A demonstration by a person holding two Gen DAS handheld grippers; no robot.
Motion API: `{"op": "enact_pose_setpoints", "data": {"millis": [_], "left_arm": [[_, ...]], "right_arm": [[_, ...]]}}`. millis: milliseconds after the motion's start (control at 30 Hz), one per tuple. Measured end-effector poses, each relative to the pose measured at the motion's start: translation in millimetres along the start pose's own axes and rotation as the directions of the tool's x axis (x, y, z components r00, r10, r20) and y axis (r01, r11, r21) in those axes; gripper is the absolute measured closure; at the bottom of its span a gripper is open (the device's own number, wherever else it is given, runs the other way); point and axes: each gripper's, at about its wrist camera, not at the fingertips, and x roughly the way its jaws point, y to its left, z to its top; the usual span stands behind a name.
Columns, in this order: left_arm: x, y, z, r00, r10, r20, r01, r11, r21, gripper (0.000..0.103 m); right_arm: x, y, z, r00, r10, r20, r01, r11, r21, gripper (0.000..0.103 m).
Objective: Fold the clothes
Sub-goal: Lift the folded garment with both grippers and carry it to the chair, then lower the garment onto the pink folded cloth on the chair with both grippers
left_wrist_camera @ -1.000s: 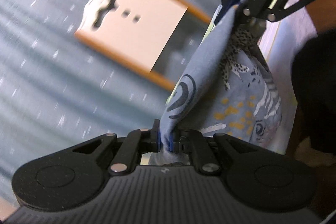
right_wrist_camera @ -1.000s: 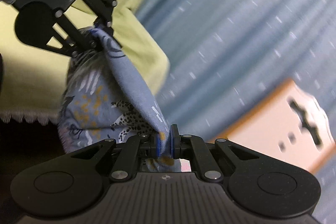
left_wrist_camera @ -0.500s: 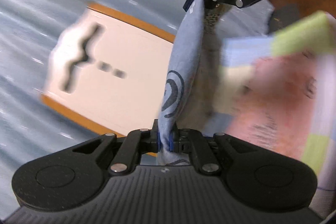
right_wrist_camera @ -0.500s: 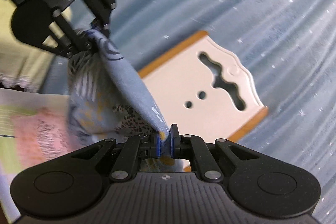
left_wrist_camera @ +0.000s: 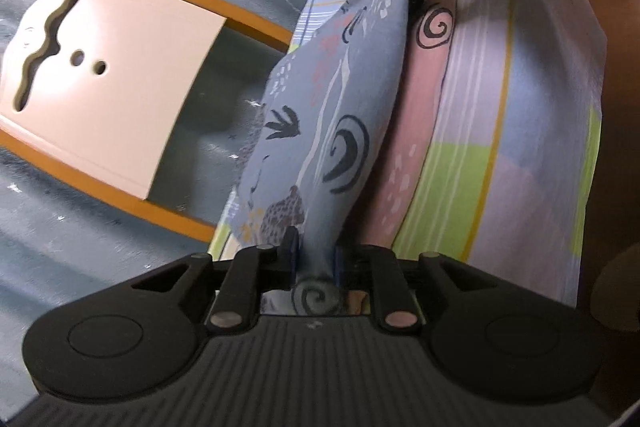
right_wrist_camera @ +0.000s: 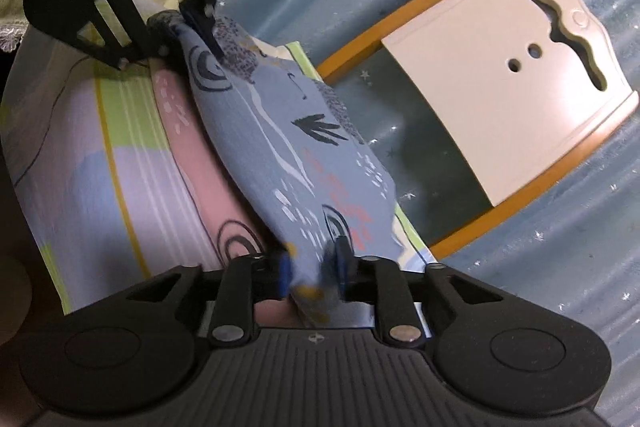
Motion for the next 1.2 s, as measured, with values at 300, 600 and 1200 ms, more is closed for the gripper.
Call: {"op": "enact_pose_setpoints", "data": {"millis": [300,600,1200], "left_arm": [[-8,-13,-8,1.0,0.004,-0.002,-0.004,0.999,0.033,0.09],[-15,-15,-15,1.0,-0.013,-0.009,0.014,0.999,0.041,0.095],[-37,-15,-31,0.999,0.054,-0.003,-0.054,0.999,-0.004,0.089]], "right_arm": [[-18,8,-24,0.999,-0.042,-0.012,0.042,0.999,-0.013,0.076],[-24,-5,-16,0.998,-0.063,0.019,0.064,0.997,-0.051,0.09],[-27,24,-25,0.999,-0.036,-0.027,0.035,0.999,-0.025,0.077]]}}
